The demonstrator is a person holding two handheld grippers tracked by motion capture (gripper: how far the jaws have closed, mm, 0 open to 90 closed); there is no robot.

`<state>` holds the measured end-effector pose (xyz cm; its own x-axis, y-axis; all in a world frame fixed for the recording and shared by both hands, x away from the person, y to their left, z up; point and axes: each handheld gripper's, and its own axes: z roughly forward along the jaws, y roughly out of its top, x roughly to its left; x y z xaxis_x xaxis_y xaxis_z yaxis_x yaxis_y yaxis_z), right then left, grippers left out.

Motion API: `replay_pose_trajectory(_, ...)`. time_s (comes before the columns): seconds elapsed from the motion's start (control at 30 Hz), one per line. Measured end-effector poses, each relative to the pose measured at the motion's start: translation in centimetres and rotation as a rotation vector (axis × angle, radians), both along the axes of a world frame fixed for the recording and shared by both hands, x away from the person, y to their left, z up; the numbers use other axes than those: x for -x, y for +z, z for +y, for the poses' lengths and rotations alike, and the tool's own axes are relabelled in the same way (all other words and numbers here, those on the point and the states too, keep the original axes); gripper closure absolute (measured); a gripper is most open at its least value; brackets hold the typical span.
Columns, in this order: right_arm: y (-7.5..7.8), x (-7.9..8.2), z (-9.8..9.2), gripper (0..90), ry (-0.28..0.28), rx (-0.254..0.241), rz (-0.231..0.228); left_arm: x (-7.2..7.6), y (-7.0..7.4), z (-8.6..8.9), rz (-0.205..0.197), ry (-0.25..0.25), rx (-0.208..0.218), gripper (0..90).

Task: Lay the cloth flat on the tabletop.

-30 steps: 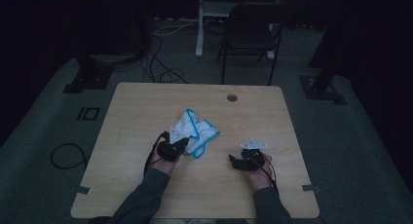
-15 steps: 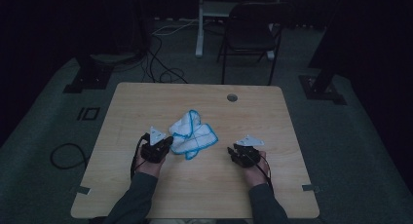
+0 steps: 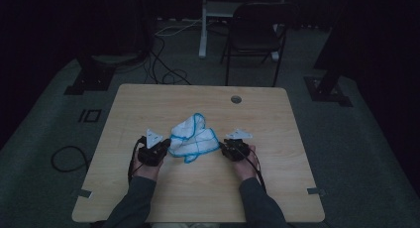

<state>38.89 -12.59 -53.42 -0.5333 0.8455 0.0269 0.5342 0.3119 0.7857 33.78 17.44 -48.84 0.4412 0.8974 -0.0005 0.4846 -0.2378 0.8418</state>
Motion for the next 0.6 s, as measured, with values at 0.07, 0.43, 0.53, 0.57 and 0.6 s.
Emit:
replay_pose_trajectory(0.07, -0.1, -0.8, 0.8, 66.5, 0.003, 0.01, 0.015, 0.0, 0.3, 0.2, -0.006, 0.005, 0.004, 89.4)
replay_pose_trajectory(0.43, -0.9, -1.0, 2.3, 74.2, 0.054, 0.034, 0.055, -0.3, 1.2, 0.6, -0.036, 0.03, 0.014, 89.4)
replay_pose_trajectory(0.53, -0.8, -0.7, 2.6, 85.9, 0.076, 0.032, 0.071, -0.3, 1.2, 0.9, -0.04, 0.047, 0.018, 89.4)
replay_pose_trajectory(0.57, -0.7, -0.5, 2.6, 87.0, 0.08, 0.015, 0.082, -0.3, 1.2, 1.0, -0.038, 0.05, 0.017, 89.4)
replay_pose_trajectory(0.6, -0.7, -0.5, 2.6, 87.0, 0.08, 0.015, 0.082, -0.2, 1.2, 1.2, -0.039, 0.056, 0.016, 89.4)
